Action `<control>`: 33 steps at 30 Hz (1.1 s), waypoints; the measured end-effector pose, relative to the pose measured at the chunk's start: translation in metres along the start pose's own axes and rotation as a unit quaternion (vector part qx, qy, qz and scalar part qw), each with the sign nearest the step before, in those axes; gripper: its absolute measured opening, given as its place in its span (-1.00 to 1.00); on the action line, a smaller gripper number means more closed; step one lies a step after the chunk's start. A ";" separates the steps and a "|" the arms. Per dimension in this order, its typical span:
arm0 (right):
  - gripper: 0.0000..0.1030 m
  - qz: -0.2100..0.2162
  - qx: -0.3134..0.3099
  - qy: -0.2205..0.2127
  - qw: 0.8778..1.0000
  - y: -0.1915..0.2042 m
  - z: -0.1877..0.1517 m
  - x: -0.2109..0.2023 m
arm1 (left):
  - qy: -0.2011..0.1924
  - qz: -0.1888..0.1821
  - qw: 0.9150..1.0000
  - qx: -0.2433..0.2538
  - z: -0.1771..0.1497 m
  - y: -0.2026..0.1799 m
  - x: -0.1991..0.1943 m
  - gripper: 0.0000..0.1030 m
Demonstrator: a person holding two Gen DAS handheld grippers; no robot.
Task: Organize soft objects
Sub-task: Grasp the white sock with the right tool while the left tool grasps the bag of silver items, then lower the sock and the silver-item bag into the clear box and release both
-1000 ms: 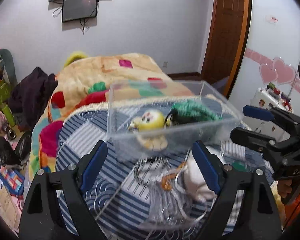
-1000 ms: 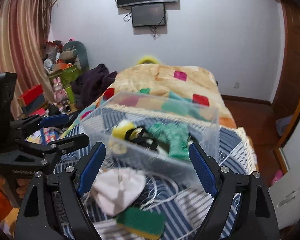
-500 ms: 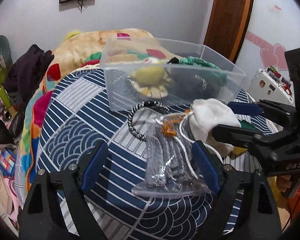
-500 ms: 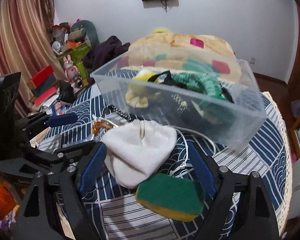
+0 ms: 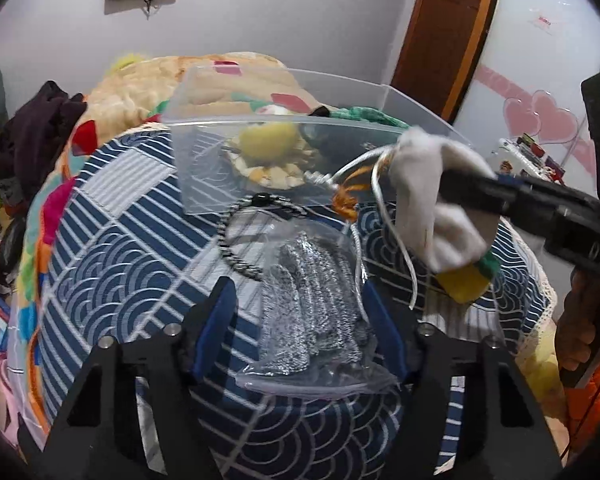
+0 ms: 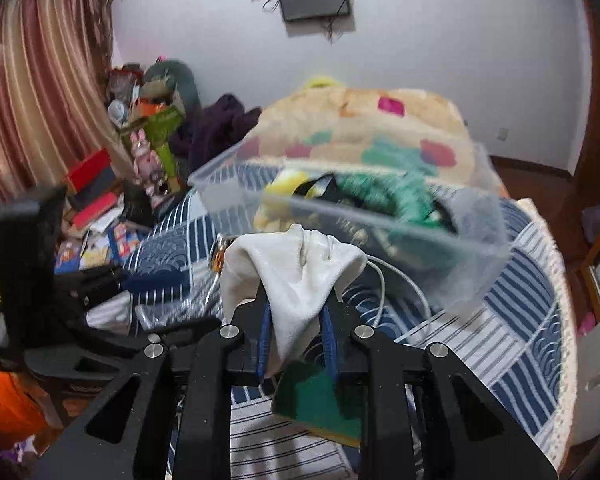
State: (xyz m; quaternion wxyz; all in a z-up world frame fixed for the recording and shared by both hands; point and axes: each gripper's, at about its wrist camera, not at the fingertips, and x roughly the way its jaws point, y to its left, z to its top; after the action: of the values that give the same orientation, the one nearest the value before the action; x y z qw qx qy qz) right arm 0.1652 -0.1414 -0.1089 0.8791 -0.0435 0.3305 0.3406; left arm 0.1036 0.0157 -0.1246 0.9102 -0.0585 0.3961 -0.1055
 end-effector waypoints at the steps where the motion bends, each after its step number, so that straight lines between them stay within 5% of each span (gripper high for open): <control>1: -0.62 -0.001 0.003 -0.004 1.000 -0.001 0.001 -0.002 | 0.003 -0.005 1.000 0.002 0.000 -0.002 0.003 0.15; 7: -0.62 -0.024 0.024 -0.025 0.999 -0.015 0.000 -0.017 | 0.003 -0.017 1.000 0.016 -0.002 -0.015 0.007 -0.38; 11: -0.62 -0.032 0.035 -0.035 0.998 -0.023 0.000 -0.023 | -0.013 -0.010 1.000 0.021 0.001 -0.020 -0.005 -0.54; 22: -0.62 -0.041 0.037 -0.059 0.997 -0.026 0.005 -0.036 | -0.074 -0.019 0.997 -0.003 0.027 -0.004 -0.046 -0.57; 33: -0.62 -0.020 0.039 -0.060 0.997 -0.024 0.016 -0.028 | -0.128 0.013 0.992 -0.011 0.069 0.011 -0.056 -0.57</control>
State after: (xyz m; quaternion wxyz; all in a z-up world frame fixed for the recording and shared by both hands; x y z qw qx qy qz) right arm 0.1736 -0.1716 -0.0830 0.9052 0.0043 0.2890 0.3117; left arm 0.1193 0.0416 -0.0402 0.9541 -0.0764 0.2782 -0.0807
